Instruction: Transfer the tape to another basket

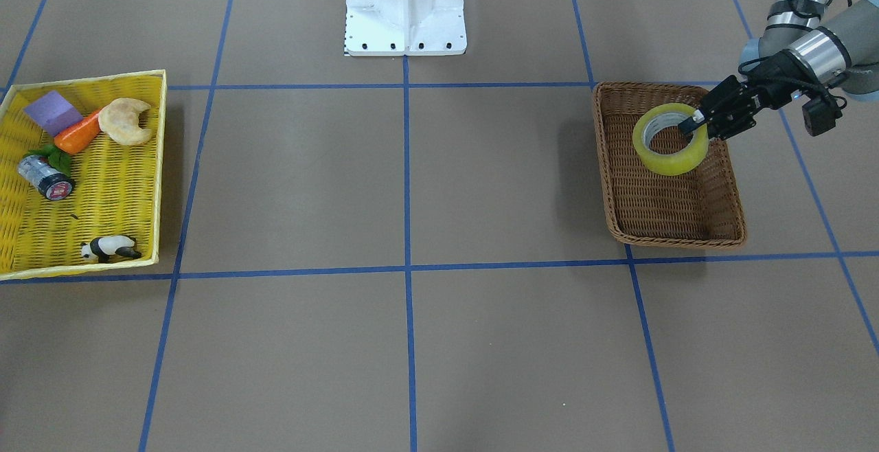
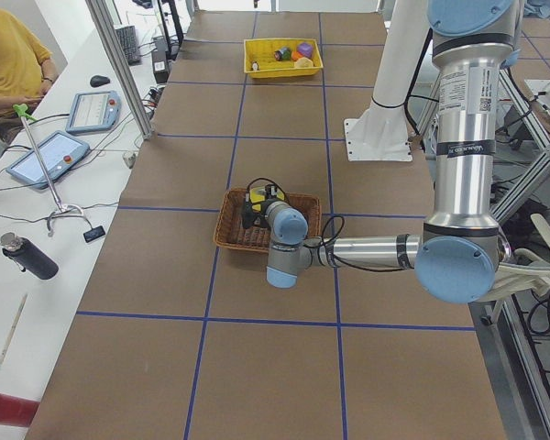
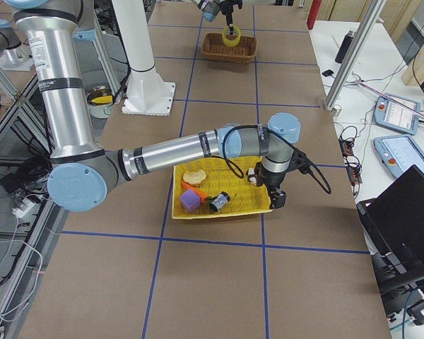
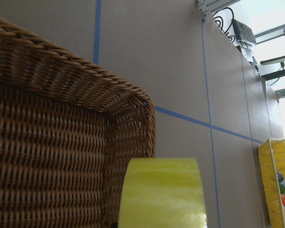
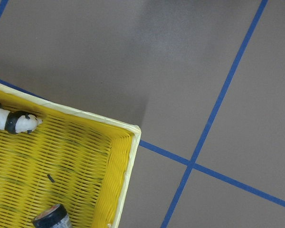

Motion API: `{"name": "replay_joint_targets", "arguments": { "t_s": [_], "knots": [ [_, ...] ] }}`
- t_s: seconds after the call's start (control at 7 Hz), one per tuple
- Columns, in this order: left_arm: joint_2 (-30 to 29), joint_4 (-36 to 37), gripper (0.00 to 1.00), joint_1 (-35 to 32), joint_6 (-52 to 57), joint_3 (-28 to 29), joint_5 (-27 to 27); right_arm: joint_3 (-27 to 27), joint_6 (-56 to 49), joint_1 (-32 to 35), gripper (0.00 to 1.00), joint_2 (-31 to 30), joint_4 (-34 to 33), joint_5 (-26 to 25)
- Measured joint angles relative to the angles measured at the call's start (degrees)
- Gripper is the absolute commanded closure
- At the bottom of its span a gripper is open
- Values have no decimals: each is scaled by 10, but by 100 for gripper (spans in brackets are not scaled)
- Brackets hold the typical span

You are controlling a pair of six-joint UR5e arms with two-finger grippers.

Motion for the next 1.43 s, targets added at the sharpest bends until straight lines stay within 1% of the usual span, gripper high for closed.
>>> {"name": "replay_joint_targets", "arguments": {
  "t_s": [0.14, 0.29, 0.43, 0.57, 1.14, 1.29, 1.43],
  "knots": [
    [-4, -8, 72, 1, 9, 20, 2, 0, 0, 0, 0, -1, 0, -1],
    [-7, -13, 56, 2, 27, 42, 3, -1, 0, 0, 0, -1, 0, -2],
    [-10, -15, 10, 3, 42, 57, 2, -1, 0, 0, 0, -1, 0, -2],
    [-10, -16, 2, 3, 48, 63, 0, -2, 0, 0, 0, -1, 0, -3],
    [-7, -15, 2, -9, 65, 65, -1, 0, 4, 0, 0, 0, 0, -3],
    [-8, -12, 2, -29, 72, 63, -11, 1, 5, 0, 0, 0, 0, -3],
    [-9, -7, 2, -65, 74, 62, -41, 1, 6, 0, 0, 0, 0, -3]
  ]
}}
